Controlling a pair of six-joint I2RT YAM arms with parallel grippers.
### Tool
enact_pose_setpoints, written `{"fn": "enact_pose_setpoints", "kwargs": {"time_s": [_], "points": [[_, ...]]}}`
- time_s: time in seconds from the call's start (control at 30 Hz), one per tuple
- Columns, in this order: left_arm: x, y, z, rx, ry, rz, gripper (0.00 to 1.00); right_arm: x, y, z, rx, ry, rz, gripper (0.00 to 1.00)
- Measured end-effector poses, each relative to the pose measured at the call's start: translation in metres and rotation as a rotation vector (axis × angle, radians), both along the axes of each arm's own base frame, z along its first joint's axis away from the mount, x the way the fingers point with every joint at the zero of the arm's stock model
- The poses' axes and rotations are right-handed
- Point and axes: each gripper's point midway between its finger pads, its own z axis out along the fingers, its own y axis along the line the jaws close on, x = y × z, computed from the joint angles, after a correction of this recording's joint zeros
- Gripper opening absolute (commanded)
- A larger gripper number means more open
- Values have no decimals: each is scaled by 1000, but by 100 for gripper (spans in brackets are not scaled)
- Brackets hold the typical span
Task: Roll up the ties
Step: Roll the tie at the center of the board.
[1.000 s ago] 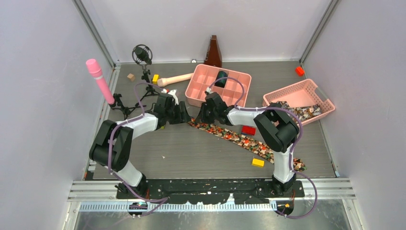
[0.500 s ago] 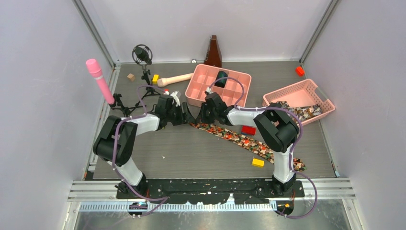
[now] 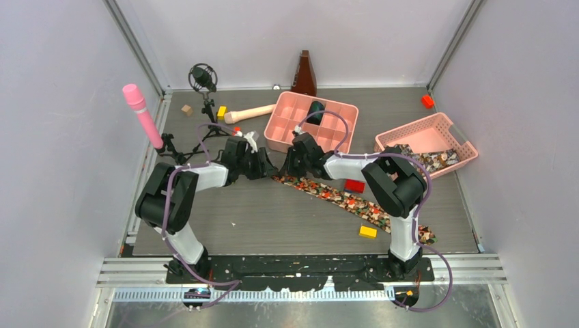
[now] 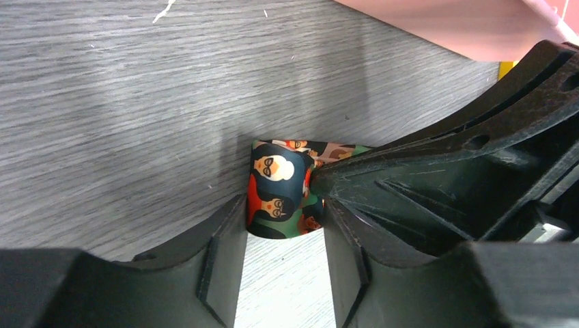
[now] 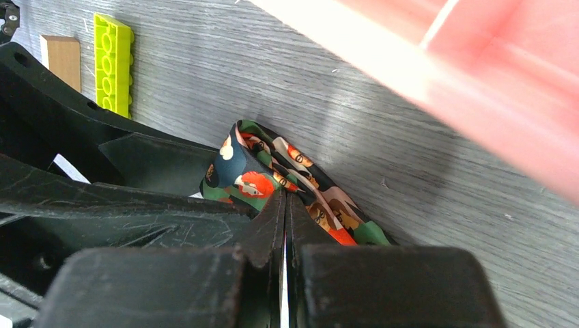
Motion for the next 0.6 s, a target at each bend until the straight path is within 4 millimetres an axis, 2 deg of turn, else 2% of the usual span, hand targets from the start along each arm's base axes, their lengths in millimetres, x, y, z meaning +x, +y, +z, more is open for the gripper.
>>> {"fn": "enact_pose_setpoints", "kwargs": {"time_s": [0.37, 0.5, 0.6], "points": [[-1, 0, -4, -11, 11, -11, 15, -2, -1, 1, -3, -6, -2, 0], [-2, -1, -4, -13, 8, -21, 6, -4, -2, 3, -5, -4, -2, 6], [-2, 0, -3, -6, 0, -25, 3, -9, -7, 7, -10, 1, -1, 10]]}}
